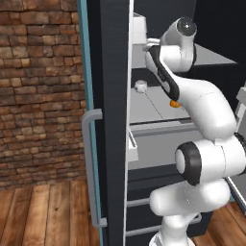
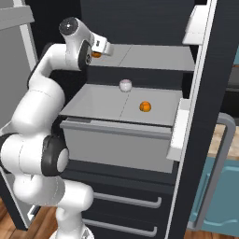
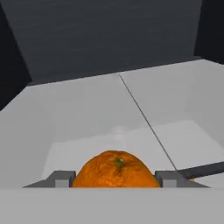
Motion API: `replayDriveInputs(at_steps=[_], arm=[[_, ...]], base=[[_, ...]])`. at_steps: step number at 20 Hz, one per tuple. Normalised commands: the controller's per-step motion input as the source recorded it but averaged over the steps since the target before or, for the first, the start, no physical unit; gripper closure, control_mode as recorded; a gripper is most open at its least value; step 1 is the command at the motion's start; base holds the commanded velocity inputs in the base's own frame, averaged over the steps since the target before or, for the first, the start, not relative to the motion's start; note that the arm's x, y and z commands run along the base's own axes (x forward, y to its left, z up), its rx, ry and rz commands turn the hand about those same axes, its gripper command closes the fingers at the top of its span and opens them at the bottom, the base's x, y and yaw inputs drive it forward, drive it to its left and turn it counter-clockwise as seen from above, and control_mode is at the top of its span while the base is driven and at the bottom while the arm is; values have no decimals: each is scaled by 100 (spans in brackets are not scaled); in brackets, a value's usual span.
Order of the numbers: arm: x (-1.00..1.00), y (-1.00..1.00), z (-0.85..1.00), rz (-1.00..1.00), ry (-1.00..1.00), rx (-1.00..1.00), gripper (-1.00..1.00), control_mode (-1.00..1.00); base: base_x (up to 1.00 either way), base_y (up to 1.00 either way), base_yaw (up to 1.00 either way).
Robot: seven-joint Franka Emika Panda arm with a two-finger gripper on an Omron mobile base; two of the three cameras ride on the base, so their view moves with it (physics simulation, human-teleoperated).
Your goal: Pick the orange and tangerine from the fridge and place them on the plate next to the blender to make a fruit smoothie.
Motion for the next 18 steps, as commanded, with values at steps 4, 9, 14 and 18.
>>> replayDriveInputs(at_steps=[4, 9, 14, 18], arm=[[-100, 0, 14, 7, -37, 12, 100, -100], [-100, 0, 15, 7, -15, 12, 100, -100], [-100, -11, 15, 0, 0, 11, 100, -100], [-100, -3, 0, 0, 20, 3, 100, -100]], base=[[0, 0, 0], [0, 0, 0], [0, 0, 0], [0, 0, 0]])
